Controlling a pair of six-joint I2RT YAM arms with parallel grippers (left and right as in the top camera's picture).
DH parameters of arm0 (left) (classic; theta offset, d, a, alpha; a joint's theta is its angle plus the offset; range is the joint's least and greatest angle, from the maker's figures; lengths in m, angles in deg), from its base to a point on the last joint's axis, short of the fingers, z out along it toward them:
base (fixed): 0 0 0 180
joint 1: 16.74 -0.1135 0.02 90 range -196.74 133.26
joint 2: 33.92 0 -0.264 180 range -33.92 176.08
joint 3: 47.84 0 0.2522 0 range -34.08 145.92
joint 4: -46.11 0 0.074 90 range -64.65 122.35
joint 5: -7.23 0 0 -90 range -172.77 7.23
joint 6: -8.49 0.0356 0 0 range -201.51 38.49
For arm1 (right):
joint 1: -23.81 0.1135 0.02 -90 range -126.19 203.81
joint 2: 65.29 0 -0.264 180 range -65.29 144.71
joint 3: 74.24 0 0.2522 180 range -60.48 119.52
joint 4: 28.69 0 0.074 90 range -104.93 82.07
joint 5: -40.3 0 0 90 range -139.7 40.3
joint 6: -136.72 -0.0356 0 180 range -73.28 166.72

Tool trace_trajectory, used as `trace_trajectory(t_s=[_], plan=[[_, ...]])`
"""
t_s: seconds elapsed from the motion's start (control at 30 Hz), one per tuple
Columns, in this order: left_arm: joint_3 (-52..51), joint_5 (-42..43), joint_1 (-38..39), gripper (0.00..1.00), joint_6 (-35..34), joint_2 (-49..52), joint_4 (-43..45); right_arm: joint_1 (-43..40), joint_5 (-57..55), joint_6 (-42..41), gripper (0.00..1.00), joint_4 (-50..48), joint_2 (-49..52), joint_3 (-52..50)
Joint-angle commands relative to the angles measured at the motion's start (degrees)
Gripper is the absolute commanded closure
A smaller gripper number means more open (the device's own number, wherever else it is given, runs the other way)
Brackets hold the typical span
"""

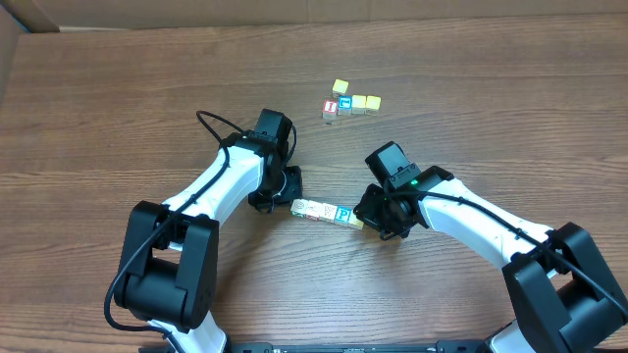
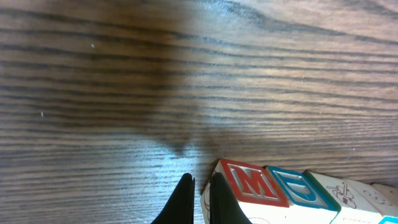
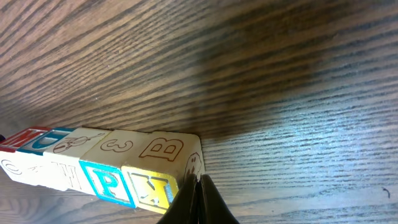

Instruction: Flip 5 blocks

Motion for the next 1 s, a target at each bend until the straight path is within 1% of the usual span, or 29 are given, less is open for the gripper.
trace_trajectory(t_s=[0.0,0.17,0.57,0.97], plan=[[-0.46,1.6,0.76,0.96,-1.03,0.33,1.03,0.9,2.19,-1.75,0.96,-0.76,0.15,-0.24],[-0.46,1.6,0.76,0.96,-1.03,0.33,3.04,1.79,2.29,-5.22,0.96,-0.55,0.15,-0.24],[-0.46,1.62,0.76,0.96,-1.05,0.33,8.07,5.25,2.45,-21.9,0.96,-0.63,0.15,-0.24],[-0.46,1.62,0.76,0.96,-1.05,0.33,13.64,6.84,2.51,-35.54,0.96,-1.01,0.15,-0.24]])
